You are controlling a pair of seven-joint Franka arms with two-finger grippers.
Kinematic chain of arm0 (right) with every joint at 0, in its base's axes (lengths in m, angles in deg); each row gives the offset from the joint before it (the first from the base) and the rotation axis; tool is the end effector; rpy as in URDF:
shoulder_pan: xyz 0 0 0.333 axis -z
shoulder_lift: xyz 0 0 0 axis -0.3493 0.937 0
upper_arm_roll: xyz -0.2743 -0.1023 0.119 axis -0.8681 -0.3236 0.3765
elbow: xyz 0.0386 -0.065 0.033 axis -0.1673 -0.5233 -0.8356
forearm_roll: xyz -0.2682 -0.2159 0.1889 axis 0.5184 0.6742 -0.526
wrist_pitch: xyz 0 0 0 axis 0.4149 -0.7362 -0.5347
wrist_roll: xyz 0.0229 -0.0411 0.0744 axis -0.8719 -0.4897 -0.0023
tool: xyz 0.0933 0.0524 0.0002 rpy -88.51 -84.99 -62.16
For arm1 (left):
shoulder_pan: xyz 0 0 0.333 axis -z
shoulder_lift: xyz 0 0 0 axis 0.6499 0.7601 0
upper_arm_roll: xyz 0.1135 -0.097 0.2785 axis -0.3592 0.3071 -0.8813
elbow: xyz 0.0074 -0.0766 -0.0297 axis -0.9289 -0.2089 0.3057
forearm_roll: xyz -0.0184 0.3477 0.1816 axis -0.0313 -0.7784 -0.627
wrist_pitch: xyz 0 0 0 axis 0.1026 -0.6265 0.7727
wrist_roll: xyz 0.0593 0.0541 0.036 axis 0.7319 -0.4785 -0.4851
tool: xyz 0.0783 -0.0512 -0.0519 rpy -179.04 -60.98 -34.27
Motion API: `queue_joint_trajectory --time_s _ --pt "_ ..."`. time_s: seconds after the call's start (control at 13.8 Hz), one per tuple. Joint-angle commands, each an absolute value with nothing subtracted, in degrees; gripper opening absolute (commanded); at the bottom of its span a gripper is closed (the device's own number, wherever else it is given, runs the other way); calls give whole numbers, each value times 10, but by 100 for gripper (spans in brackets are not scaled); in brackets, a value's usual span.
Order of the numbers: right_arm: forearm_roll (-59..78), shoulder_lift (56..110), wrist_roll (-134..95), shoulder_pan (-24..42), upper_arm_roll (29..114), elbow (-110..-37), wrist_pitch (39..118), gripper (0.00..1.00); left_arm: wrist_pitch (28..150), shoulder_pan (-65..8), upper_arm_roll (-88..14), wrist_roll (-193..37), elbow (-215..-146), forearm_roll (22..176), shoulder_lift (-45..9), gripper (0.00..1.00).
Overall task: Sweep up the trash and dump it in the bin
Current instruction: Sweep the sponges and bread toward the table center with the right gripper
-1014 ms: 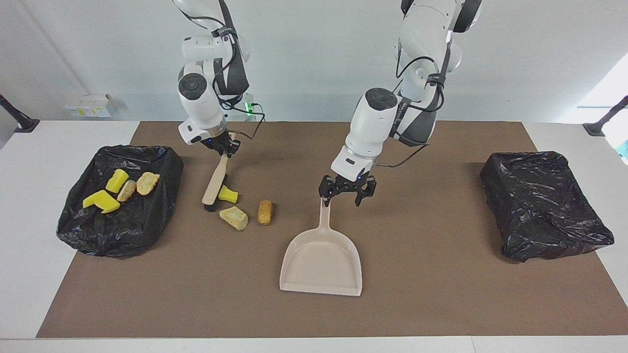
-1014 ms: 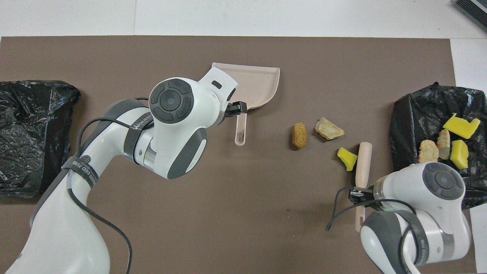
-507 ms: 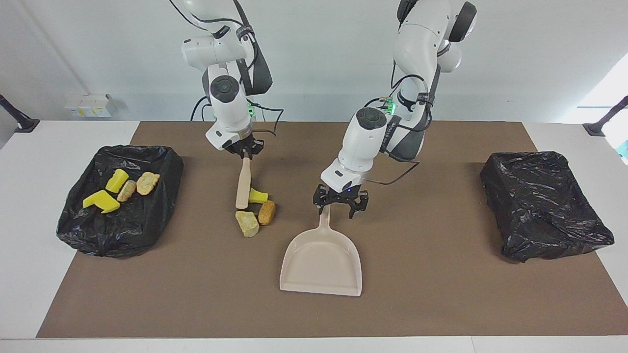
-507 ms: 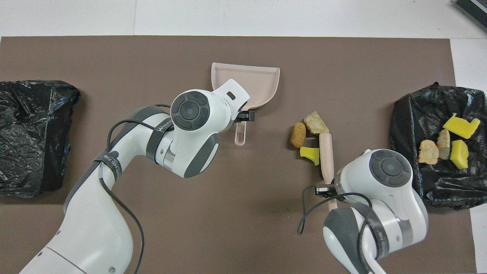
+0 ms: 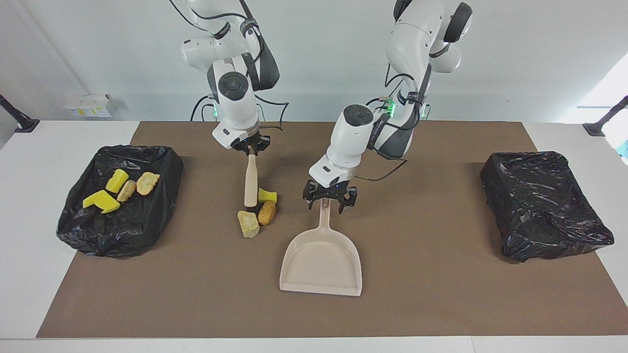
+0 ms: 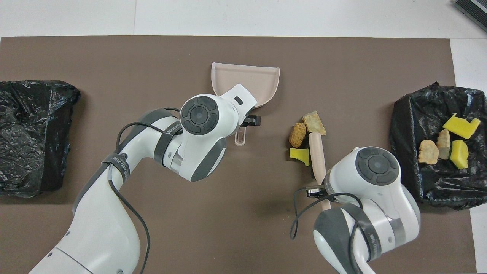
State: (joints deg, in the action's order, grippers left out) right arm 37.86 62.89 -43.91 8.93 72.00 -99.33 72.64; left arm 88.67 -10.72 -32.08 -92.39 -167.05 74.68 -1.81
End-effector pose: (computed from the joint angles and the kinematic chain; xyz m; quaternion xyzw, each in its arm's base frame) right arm 0.4525 0.1601 0.3822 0.9934 0.0109 -0.1123 0.0222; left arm 0.5555 -0.4191 0.3665 0.9884 -0.0572 0.0947 0.1040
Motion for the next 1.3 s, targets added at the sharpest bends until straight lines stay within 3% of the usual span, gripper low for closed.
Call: queue_joint_trajectory --time_s 0.0,0.14,0.22,0.29,0.58,0.72,0.8,1.23 --pt "387 639 -406 100 721 -978 728 0 893 -98 -330 -931 -1674 743 -18 95" --pt "432 655 -342 114 721 -956 730 0 892 -96 -330 -932 -1676 743 -17 94" --pt "443 658 -316 126 721 -951 728 0 892 -97 -330 -931 -1676 743 -17 89" --pt "447 659 -305 136 721 -947 728 0 892 -97 -329 -933 -1676 743 -17 77" --pt "446 666 -280 182 721 -907 682 0 892 -96 -330 -933 -1677 743 -11 69" --pt "450 667 -231 196 721 -894 671 0 890 -98 -329 -930 -1677 743 -11 17" --pt "457 668 -207 203 721 -891 677 0 885 -101 -329 -925 -1676 743 -11 0" --pt "525 715 -143 224 722 -877 762 0 795 -141 -339 -777 -1671 743 -43 0"
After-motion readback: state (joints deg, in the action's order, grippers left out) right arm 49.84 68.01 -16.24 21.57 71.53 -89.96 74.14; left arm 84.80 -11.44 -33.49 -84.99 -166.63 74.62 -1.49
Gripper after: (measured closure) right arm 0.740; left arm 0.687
